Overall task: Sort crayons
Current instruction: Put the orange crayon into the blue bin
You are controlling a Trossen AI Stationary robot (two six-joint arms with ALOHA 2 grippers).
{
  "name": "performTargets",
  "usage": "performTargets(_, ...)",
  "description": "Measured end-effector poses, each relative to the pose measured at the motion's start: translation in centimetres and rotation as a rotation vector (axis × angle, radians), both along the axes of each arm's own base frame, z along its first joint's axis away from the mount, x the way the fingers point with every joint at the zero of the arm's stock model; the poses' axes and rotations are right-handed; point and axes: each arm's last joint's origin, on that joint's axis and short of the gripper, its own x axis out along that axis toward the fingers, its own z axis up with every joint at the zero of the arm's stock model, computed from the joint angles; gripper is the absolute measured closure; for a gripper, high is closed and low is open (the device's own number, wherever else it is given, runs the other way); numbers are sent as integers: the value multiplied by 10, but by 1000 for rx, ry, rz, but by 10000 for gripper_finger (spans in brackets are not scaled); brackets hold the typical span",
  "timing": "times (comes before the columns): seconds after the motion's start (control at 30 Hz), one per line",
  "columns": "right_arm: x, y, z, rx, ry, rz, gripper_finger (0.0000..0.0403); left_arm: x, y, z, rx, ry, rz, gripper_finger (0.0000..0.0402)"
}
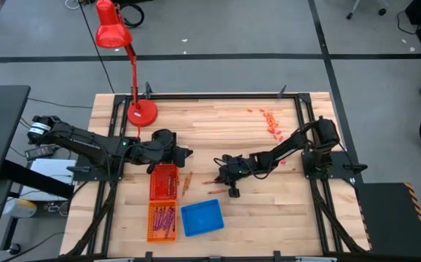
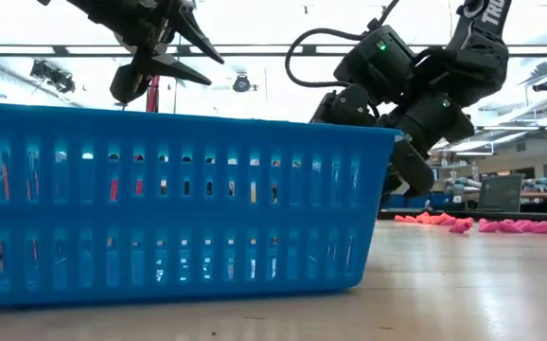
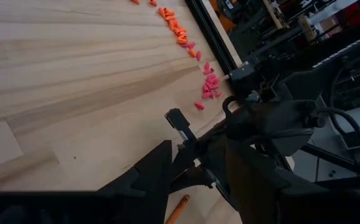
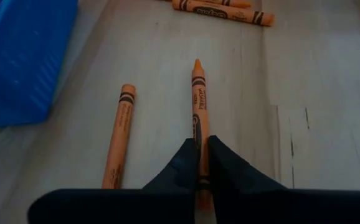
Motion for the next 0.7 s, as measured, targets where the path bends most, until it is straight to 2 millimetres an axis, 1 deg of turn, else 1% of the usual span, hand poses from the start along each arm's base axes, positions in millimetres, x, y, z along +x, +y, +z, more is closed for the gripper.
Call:
performTargets(0.1, -2, -3, 5, -1, 11, -7, 378, 0, 0, 0, 0, 0, 0, 246)
performTargets(0.3, -8, -11, 19, -31, 24, -59, 372, 0, -2, 0, 8, 0, -4, 246)
performTargets(0.5, -11, -21, 37, -47, 11, -105, 372, 5, -16, -5, 140, 10, -4, 246)
performTargets(0.7, -16, -32, 63, -22, -53, -189, 371, 17, -28, -19, 177, 24, 11, 246)
